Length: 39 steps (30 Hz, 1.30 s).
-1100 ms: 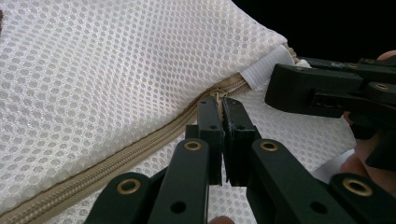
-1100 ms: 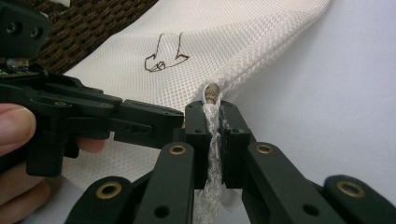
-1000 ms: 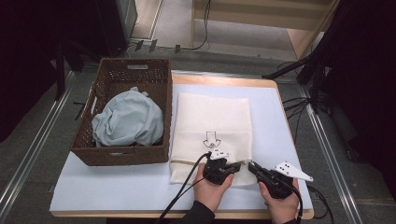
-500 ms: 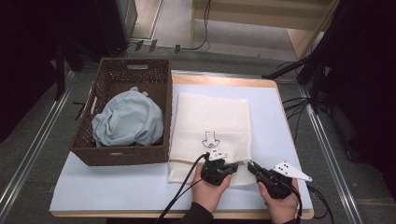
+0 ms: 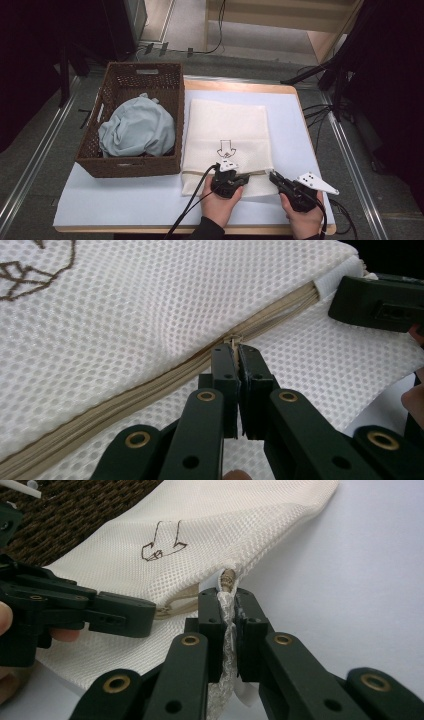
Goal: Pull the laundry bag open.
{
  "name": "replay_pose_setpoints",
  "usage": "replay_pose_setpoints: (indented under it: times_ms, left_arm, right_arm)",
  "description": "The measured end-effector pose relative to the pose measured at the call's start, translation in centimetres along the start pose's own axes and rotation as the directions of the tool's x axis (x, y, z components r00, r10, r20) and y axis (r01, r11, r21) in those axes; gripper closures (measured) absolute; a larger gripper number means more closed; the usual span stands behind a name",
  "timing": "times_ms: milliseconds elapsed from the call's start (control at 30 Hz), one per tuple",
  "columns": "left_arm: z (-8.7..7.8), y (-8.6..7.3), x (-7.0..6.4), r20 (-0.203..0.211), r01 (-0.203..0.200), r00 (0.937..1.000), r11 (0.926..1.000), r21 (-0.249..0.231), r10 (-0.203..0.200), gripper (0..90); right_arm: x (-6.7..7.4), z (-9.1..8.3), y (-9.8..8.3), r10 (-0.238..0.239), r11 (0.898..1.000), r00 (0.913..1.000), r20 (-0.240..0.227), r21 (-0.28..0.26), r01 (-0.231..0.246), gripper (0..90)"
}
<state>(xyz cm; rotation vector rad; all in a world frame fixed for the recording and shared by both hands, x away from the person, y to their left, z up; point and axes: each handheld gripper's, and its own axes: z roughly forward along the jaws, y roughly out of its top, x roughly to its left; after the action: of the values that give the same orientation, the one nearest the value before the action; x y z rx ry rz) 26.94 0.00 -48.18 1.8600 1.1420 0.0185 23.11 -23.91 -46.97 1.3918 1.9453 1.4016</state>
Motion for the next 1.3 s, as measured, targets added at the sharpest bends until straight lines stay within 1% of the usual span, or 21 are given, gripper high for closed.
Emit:
replay_pose_setpoints:
  times_ms: [100, 167, 200, 233, 267, 367, 433, 567, 633, 767, 833, 900, 933, 967, 1000, 1067, 1100, 1133, 1200, 1233, 1300]
  left_arm:
    - [-0.5, -0.1, 0.4, -0.010, 0.007, 0.9999, 1.0000, -0.003, -0.007, 87.9]
    - [-0.8, -0.2, 0.6, -0.025, 0.006, 0.9997, 1.0000, -0.008, -0.006, 87.9]
    - [-1.0, -0.2, 0.8, -0.020, 0.008, 0.9998, 0.9999, -0.010, -0.008, 87.8]
    - [-1.1, -0.3, 0.8, -0.033, 0.005, 0.9994, 0.9999, -0.010, -0.005, 87.8]
    - [-1.3, -0.3, 0.9, -0.033, 0.000, 0.9994, 0.9999, -0.012, 0.000, 87.8]
    - [-1.7, -0.4, 1.2, -0.054, -0.014, 0.9985, 0.9999, -0.008, 0.013, 87.8]
    - [-2.1, -0.5, 1.6, -0.062, -0.012, 0.9980, 0.9999, -0.011, 0.011, 87.8]
    - [-2.7, -0.6, 2.1, -0.069, -0.009, 0.9976, 0.9998, -0.019, 0.008, 87.8]
    - [-2.9, -0.7, 2.2, -0.080, -0.017, 0.9966, 0.9997, -0.018, 0.015, 87.8]
    - [-3.2, -0.8, 2.3, -0.079, -0.022, 0.9967, 0.9995, -0.025, 0.020, 87.8]
    - [-3.4, -0.9, 2.3, -0.102, -0.028, 0.9945, 0.9994, -0.021, 0.026, 87.8]
    - [-3.5, -0.9, 2.5, -0.104, -0.029, 0.9942, 0.9993, -0.023, 0.026, 87.8]
    - [-3.9, -0.9, 2.8, -0.114, -0.022, 0.9933, 0.9994, -0.029, 0.018, 87.8]
    - [-4.0, -1.0, 2.9, -0.103, -0.020, 0.9945, 0.9993, -0.030, 0.017, 87.8]
    - [-4.1, -1.0, 3.0, -0.103, -0.017, 0.9946, 0.9994, -0.029, 0.014, 87.8]
    - [-4.2, -1.1, 3.0, -0.116, -0.029, 0.9929, 0.9992, -0.027, 0.026, 87.8]
    - [-4.3, -1.2, 3.0, -0.142, -0.034, 0.9894, 0.9991, -0.026, 0.030, 87.8]
    - [-4.5, -1.2, 3.1, -0.148, -0.032, 0.9887, 0.9991, -0.030, 0.027, 87.8]
    - [-4.8, -1.2, 3.5, -0.147, -0.018, 0.9890, 0.9991, -0.039, 0.012, 87.8]
    - [-5.0, -1.3, 3.7, -0.158, -0.021, 0.9874, 0.9990, -0.040, 0.015, 87.8]
    - [-5.3, -1.4, 3.9, -0.161, -0.018, 0.9868, 0.9990, -0.042, 0.012, 87.8]
  right_arm:
    - [-0.2, -0.2, 0.0, 0.008, 1.000, 0.9999, 0.009, -0.009, -0.008, 85.1]
    - [-0.2, -0.3, 0.1, 0.003, 1.000, 0.9999, 0.011, -0.010, -0.003, 85.1]
    - [-0.3, -0.3, 0.1, 0.004, 1.000, 0.9999, 0.012, -0.010, -0.004, 85.1]
    - [-0.3, -0.3, 0.1, 0.002, 1.000, 0.9999, 0.010, -0.008, -0.002, 85.1]
    - [-0.3, -0.3, 0.1, -0.001, 1.000, 0.9999, 0.012, -0.008, 0.001, 85.1]
    - [-0.4, -0.3, 0.0, 0.001, 1.000, 0.9999, 0.012, -0.006, -0.001, 85.1]
    - [-0.5, -0.3, 0.0, 0.004, 1.000, 0.9999, 0.015, -0.005, -0.004, 85.1]
    - [-0.5, -0.3, 0.0, 0.005, 1.000, 0.9999, 0.015, -0.003, -0.005, 85.1]
    - [-0.5, -0.3, 0.0, 0.001, 1.000, 0.9999, 0.015, -0.001, -0.001, 85.1]
    - [-0.5, -0.3, 0.0, -0.004, 1.000, 0.9999, 0.013, -0.001, 0.004, 85.1]
    - [-0.4, -0.2, 0.0, -0.008, 1.000, 0.9999, 0.011, 0.002, 0.008, 85.1]
    - [-0.4, -0.3, 0.0, -0.009, 1.000, 0.9998, 0.016, 0.002, 0.009, 85.1]
    - [-0.5, -0.3, 0.0, -0.009, 1.000, 0.9998, 0.017, 0.000, 0.009, 85.1]
    - [-0.6, -0.3, 0.0, -0.010, 1.000, 0.9998, 0.018, -0.002, 0.010, 85.1]
    - [-0.6, -0.3, 0.0, -0.005, 1.000, 0.9999, 0.012, 0.001, 0.005, 85.1]
    - [-0.5, -0.2, 0.0, -0.013, 1.000, 0.9999, 0.010, 0.008, 0.013, 85.1]
    - [-0.4, -0.1, 0.0, -0.021, 1.000, 0.9997, 0.013, 0.010, 0.020, 85.2]
    - [-0.3, -0.1, 0.0, -0.030, 1.000, 0.9992, 0.025, 0.006, 0.030, 85.1]
    - [-0.5, -0.3, 0.1, -0.021, 1.000, 0.9994, 0.028, -0.002, 0.021, 85.1]
    - [-0.7, -0.3, 0.1, -0.014, 1.000, 0.9995, 0.027, -0.001, 0.014, 85.2]
    - [-0.9, -0.4, 0.1, -0.013, 1.000, 0.9994, 0.031, -0.001, 0.013, 85.1]
